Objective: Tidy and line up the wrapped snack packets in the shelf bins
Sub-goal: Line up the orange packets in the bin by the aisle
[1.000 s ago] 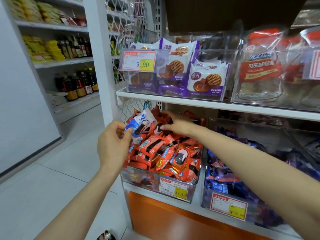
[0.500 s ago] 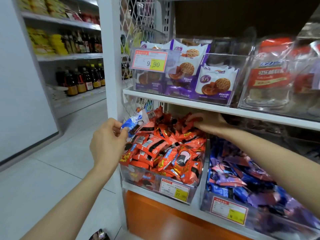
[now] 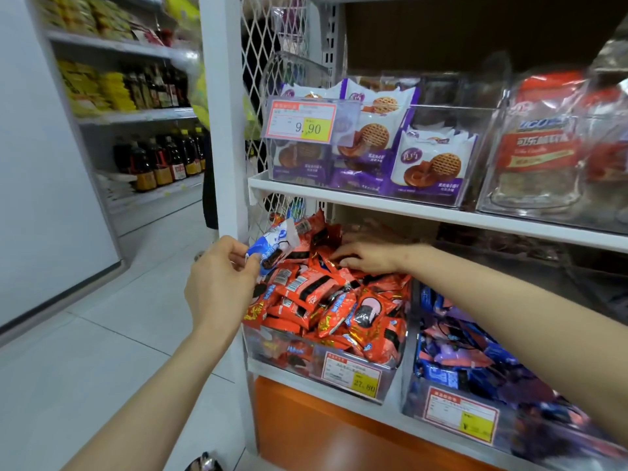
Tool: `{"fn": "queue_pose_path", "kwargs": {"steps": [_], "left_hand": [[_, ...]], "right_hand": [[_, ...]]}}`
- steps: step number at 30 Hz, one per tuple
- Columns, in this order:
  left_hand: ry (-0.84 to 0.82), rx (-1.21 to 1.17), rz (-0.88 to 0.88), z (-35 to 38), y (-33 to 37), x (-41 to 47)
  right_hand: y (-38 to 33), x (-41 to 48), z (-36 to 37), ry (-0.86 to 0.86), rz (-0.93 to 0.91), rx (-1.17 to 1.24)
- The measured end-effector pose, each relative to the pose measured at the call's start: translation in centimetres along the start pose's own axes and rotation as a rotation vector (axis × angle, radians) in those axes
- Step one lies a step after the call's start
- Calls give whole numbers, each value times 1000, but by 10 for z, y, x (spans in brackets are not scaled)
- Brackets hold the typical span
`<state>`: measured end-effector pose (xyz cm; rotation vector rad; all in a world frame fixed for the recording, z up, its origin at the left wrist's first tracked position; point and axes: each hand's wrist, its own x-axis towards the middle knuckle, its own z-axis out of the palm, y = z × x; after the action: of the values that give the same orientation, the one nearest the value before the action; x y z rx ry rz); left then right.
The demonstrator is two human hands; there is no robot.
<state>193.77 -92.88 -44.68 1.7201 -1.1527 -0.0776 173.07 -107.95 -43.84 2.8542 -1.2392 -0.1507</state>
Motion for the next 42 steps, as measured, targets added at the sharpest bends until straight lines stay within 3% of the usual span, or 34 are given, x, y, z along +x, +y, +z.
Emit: {"fn": "queue_pose_path", "kwargs": {"steps": [3, 5, 7, 11, 22, 26, 30, 37, 42], "left_hand": [[-10, -1, -2, 3, 1, 2], [-15, -5, 0, 4, 3, 2], [-23, -8, 0, 4, 5, 1], [-16, -16, 14, 5, 6, -1], [-8, 8, 27, 9, 9, -1], [-18, 22, 24, 9, 9, 0], [-21, 0, 34, 9, 8, 1], [-47, -7, 27, 12, 7, 3], [-73, 3, 30, 12, 13, -2]], "right_hand": [[2, -4, 2, 89, -69, 64], [-7, -1, 3, 34, -132, 168], [-12, 5, 4, -18, -140, 61], [-2, 2, -1, 186, -39, -249], [-8, 18, 2, 263, 117, -48], [-30, 35, 13, 234, 155, -135], [-29, 36, 15, 314, 200, -113], [-4, -7, -12, 345, 304, 373], [11, -34, -11, 805, 487, 1008]]}}
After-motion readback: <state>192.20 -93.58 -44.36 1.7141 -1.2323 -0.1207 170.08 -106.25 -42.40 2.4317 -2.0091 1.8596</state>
